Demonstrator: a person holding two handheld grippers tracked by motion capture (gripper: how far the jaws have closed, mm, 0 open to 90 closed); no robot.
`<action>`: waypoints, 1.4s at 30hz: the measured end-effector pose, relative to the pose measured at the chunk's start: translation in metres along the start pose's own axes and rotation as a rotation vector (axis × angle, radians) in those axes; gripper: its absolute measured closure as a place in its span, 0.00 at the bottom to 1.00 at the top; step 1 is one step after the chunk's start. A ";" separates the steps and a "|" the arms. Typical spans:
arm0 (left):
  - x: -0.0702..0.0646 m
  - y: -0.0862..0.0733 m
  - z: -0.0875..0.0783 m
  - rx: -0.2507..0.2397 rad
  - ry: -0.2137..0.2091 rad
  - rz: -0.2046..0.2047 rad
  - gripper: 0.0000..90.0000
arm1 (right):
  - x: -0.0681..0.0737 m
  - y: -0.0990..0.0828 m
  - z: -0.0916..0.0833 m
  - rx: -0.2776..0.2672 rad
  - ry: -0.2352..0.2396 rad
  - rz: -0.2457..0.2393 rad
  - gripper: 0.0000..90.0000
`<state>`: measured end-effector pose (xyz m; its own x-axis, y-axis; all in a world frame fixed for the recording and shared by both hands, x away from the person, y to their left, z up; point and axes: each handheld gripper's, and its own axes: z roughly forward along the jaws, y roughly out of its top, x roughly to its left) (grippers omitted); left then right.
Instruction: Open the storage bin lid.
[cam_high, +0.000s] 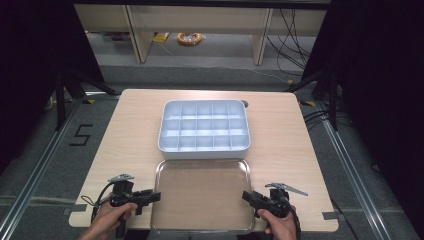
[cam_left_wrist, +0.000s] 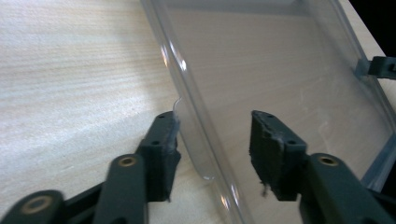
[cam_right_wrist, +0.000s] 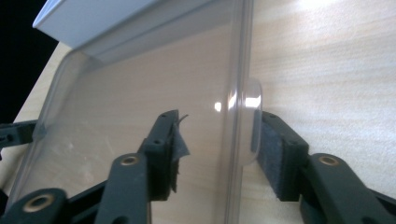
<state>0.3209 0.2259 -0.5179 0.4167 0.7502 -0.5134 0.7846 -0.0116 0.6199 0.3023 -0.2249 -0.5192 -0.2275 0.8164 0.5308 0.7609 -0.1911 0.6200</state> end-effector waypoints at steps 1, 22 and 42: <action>0.001 0.003 -0.002 -0.028 0.009 -0.016 0.48 | 0.001 0.003 -0.001 -0.015 -0.014 -0.001 0.52; -0.005 0.008 -0.009 -0.087 -0.066 0.036 0.28 | 0.003 0.019 -0.016 -0.165 -0.050 -0.130 0.38; -0.015 0.009 -0.015 -0.136 -0.080 0.139 0.16 | 0.011 0.020 -0.022 -0.176 -0.057 -0.193 0.33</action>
<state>0.3148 0.2241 -0.4957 0.5560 0.6925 -0.4596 0.6500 -0.0176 0.7597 0.3016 -0.2318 -0.4887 -0.3197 0.8753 0.3627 0.5881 -0.1168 0.8003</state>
